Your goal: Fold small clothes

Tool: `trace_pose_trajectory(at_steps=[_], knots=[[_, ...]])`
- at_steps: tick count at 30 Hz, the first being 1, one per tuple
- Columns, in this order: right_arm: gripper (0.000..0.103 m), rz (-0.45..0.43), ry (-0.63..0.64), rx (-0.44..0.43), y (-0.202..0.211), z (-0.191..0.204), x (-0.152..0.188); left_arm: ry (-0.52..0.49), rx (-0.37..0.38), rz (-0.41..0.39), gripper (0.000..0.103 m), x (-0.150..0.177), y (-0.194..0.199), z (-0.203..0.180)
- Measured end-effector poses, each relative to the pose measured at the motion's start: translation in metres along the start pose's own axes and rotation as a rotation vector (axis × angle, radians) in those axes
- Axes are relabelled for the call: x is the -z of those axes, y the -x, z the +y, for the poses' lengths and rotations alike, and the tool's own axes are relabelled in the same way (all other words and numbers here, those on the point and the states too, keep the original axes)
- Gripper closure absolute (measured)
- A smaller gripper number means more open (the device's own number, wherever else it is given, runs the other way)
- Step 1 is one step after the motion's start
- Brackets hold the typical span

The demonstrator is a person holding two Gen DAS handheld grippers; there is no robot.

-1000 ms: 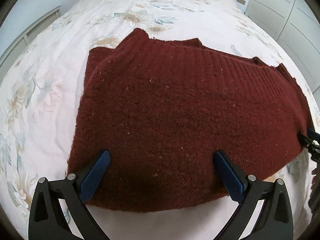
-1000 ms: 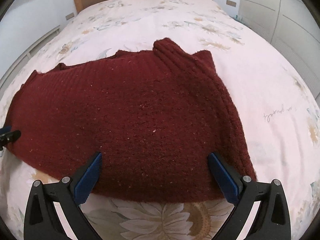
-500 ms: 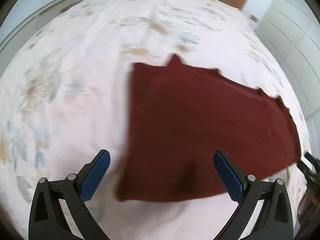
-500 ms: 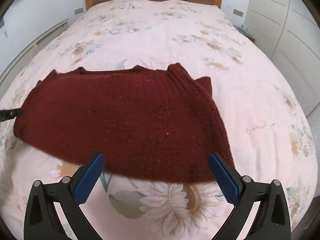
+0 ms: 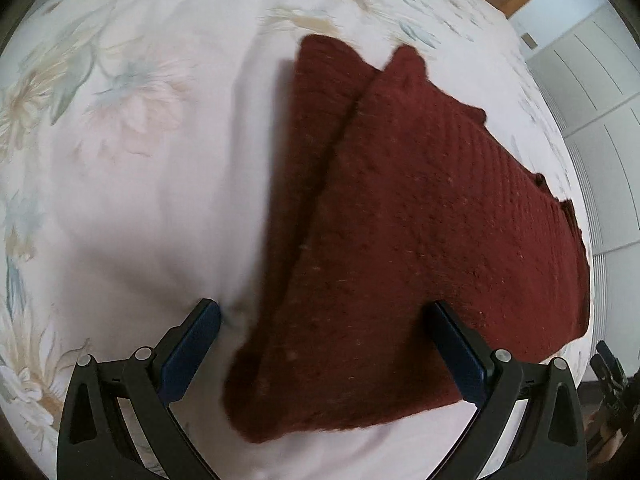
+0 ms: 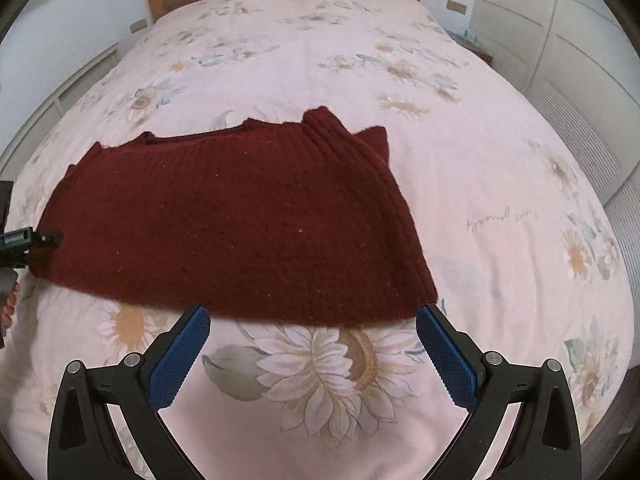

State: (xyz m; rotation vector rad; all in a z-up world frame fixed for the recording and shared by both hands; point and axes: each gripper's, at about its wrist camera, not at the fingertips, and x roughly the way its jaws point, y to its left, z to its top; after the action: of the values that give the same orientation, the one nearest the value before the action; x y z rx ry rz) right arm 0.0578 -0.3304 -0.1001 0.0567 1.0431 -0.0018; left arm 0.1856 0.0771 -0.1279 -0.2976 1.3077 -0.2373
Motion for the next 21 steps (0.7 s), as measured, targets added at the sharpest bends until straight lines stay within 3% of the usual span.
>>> trace_pose_trajectory(at_steps=[3, 4, 6, 8, 10, 13, 16, 21], knots=[[0.000, 0.005, -0.008, 0.009, 0.001, -0.007, 0.003, -0.007, 0.037, 0.017, 0.004, -0.004, -0.004, -0.007], [0.000, 0.006, -0.010, 0.009, 0.001, -0.007, 0.004, -0.021, 0.052, 0.023, 0.017, -0.005, -0.006, -0.011], [0.000, 0.006, -0.011, 0.013, 0.002, -0.011, 0.005, -0.062, 0.038, 0.022, 0.031, -0.004, -0.004, -0.020], [0.000, 0.006, -0.017, 0.017, 0.003, -0.015, 0.007, -0.070, 0.055, 0.032, 0.059, -0.006, -0.002, -0.026], [0.000, 0.004, -0.024, 0.016, 0.004, -0.018, 0.007, -0.053, 0.079, 0.045, 0.069, -0.009, 0.002, -0.030], [0.000, -0.006, -0.036, 0.015, 0.009, -0.027, 0.008, -0.072, 0.083, 0.026, 0.072, -0.011, 0.019, -0.042], [0.000, -0.019, -0.050, 0.018, 0.015, -0.035, 0.006, -0.058, 0.144, 0.003, 0.073, -0.014, 0.042, -0.059], [0.000, -0.054, -0.093, 0.016, 0.027, -0.057, 0.004, -0.149, 0.190, -0.044, 0.074, -0.027, 0.078, -0.129]])
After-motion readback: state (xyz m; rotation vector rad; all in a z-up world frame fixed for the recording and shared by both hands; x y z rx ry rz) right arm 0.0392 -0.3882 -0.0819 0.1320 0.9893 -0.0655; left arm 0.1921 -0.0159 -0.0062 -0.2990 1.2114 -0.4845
